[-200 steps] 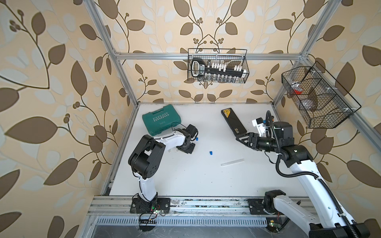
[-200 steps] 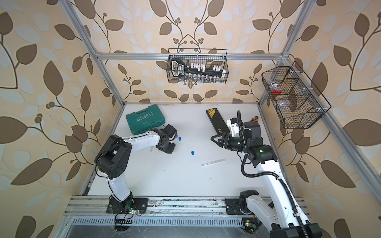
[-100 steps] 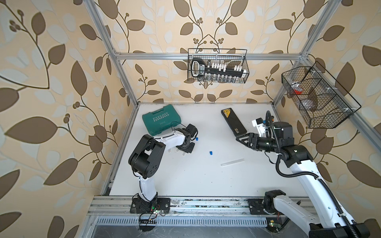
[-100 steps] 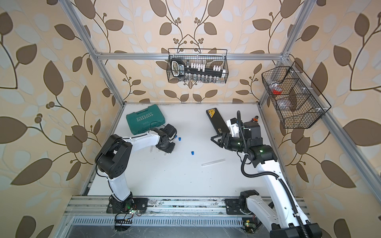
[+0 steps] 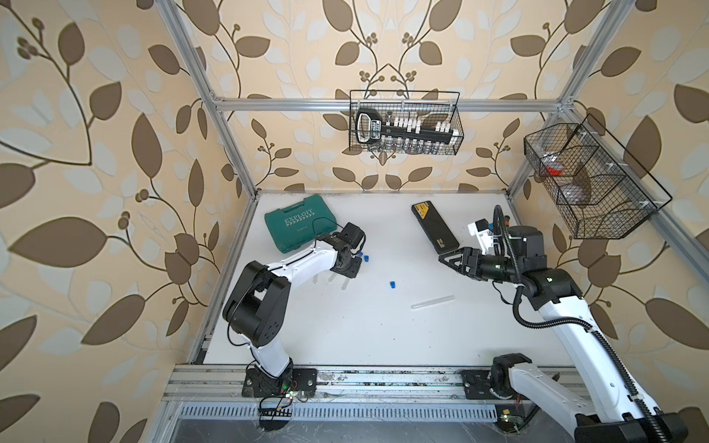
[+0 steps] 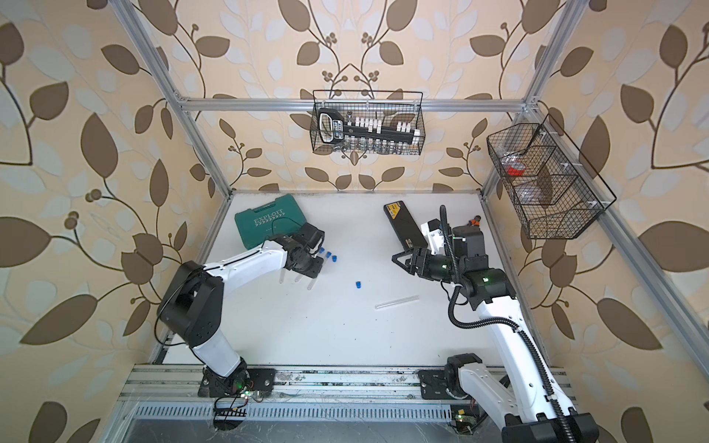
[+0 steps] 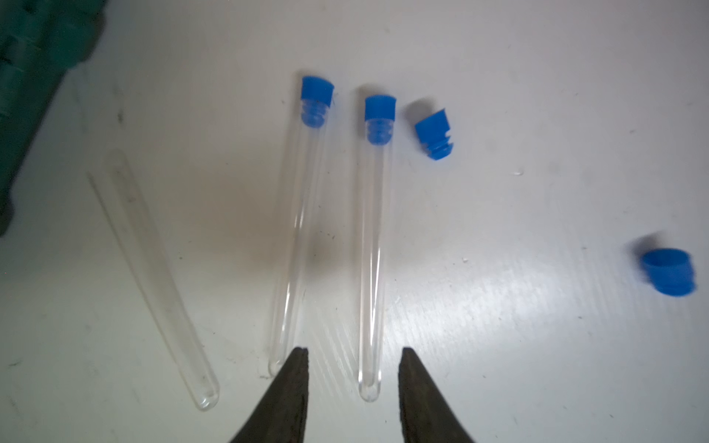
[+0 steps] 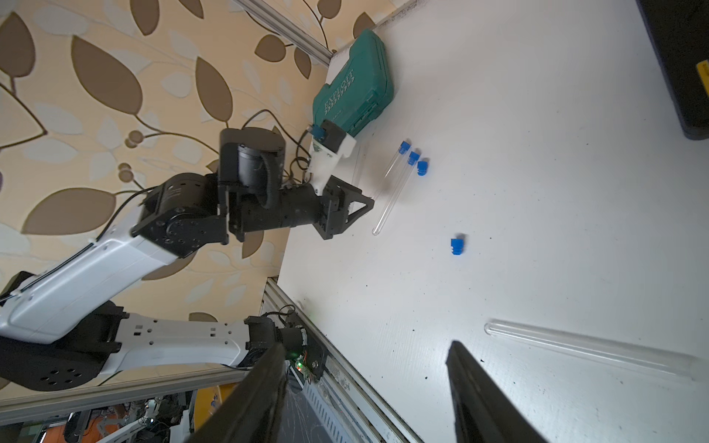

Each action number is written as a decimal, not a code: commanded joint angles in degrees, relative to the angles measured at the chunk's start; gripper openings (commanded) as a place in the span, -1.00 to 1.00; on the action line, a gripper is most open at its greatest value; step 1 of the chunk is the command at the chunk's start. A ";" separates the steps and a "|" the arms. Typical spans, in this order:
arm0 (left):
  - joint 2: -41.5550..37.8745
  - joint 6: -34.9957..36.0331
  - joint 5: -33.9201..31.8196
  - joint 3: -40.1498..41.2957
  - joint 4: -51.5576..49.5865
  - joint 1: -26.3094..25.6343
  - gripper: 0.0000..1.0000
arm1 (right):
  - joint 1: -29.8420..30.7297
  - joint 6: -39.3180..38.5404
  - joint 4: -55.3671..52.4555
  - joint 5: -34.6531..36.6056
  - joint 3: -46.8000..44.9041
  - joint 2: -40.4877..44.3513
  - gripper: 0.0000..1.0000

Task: Insert stoppers into test tubes
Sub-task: Place the test tube at the center of the board, then pick up the test tube at the center of the board.

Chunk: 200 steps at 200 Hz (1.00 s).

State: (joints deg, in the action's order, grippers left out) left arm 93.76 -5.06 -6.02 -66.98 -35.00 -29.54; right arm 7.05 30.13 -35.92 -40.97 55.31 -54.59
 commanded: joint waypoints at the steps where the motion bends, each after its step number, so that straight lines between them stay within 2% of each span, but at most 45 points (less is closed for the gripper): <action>1: -7.91 -0.26 1.42 -1.69 -1.19 0.31 -0.20 | -0.10 -1.52 -1.07 -0.54 1.38 0.80 0.29; 26: -13.71 -1.41 6.52 0.26 1.87 -0.61 -0.21 | -0.06 -2.44 -2.16 1.44 1.29 0.69 0.29; 61: -17.13 -8.95 10.75 4.57 5.95 -2.72 -0.25 | -0.10 -5.43 -6.90 8.67 1.86 0.47 0.26; 75: -17.40 -12.48 12.03 6.70 8.33 -5.01 -0.27 | -0.09 -6.11 -8.34 10.02 1.91 0.28 0.26; 85: -17.25 -12.96 11.60 8.02 10.70 -8.55 -0.26 | -0.10 -6.38 -9.16 11.03 1.98 0.28 0.26; 97: -16.30 -11.22 9.77 9.10 13.25 -13.34 -0.23 | -0.09 -6.53 -10.23 13.31 2.65 0.59 0.24; 122: -11.67 -6.28 8.85 7.27 15.37 -20.69 -0.22 | -0.10 -6.84 -10.14 23.99 3.93 5.70 0.24; 145: -4.43 2.45 7.82 3.31 16.90 -27.01 -0.21 | -0.04 -7.44 -8.88 31.96 4.13 11.60 0.29; 168: 2.93 10.87 9.17 -1.75 17.96 -30.04 -0.18 | 0.05 -8.48 -9.84 34.44 5.65 13.36 0.30; 200: 13.20 16.19 10.95 -11.97 13.95 -30.78 -0.14 | 0.11 -7.99 -10.66 34.71 6.75 14.22 0.30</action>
State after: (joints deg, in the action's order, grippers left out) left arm 102.43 3.29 3.53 -71.66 -19.94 -60.34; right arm 7.05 22.83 -44.84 -9.65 61.25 -40.75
